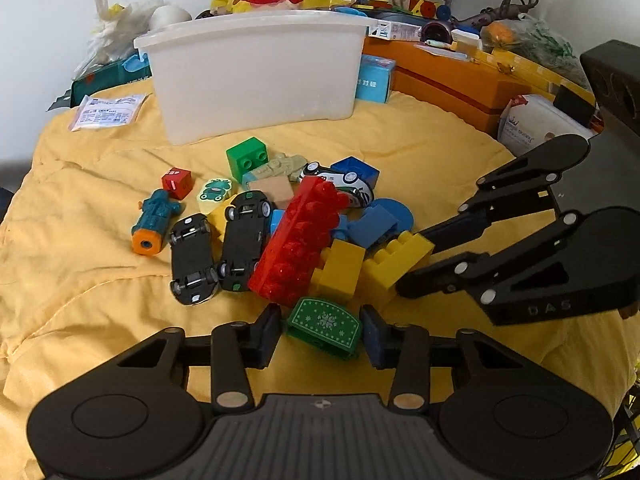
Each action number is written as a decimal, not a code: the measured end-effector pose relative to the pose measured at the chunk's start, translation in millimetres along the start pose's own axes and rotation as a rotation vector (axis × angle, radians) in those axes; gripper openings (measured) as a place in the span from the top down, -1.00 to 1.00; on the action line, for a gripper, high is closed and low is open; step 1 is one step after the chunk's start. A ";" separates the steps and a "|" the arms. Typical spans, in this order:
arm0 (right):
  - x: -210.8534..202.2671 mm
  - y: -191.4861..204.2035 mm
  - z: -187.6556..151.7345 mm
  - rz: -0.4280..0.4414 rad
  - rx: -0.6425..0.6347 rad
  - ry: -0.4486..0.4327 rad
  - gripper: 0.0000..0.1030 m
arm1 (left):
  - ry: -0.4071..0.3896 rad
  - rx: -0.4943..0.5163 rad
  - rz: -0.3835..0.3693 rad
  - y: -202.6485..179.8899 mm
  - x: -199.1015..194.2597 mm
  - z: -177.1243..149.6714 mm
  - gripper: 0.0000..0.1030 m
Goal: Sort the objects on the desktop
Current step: 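Grasp green printed block with left tool while right tool grasps yellow brick, then carry green block and yellow brick over the white bin and release both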
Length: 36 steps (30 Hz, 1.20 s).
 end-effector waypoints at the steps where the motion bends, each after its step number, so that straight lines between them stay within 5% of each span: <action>1: -0.5 -1.3 -0.8 -0.003 0.006 -0.001 0.39 | -0.002 -0.006 0.004 1.1 -2.0 -0.8 0.10; 9: -15.0 -23.3 -25.7 -0.048 0.109 0.041 0.35 | -0.003 -0.082 0.039 16.6 -12.9 -11.5 0.10; 12: -21.1 -22.3 -32.8 -0.073 0.091 0.036 -0.48 | 0.002 -0.077 0.040 16.4 -11.8 -12.1 0.10; 13: -22.7 -21.6 -32.2 -0.069 0.080 0.018 -0.50 | 0.003 -0.079 0.040 16.5 -11.3 -11.1 0.10; 20: -13.9 -12.2 -17.0 -0.059 0.094 0.012 -0.48 | 0.001 -0.083 0.043 16.0 -10.2 -10.8 0.10; 24: -5.5 -4.2 -14.4 -0.079 0.110 0.031 -0.07 | 0.002 -0.077 0.049 13.5 -9.2 -11.1 0.10; 36: -30.3 -27.9 -8.8 -0.116 0.227 -0.027 -0.06 | -0.086 -0.140 0.081 13.9 -37.1 17.3 0.11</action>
Point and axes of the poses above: each gripper's, at about its wrist camera, not at the fingertips, and x roughly the way its jaws point, y to its left, z to its top, the point moved 1 cm from there along x, roughly the way its jaws point, and after that the axes turned 13 degrees about -z, right-handed, at the moved point
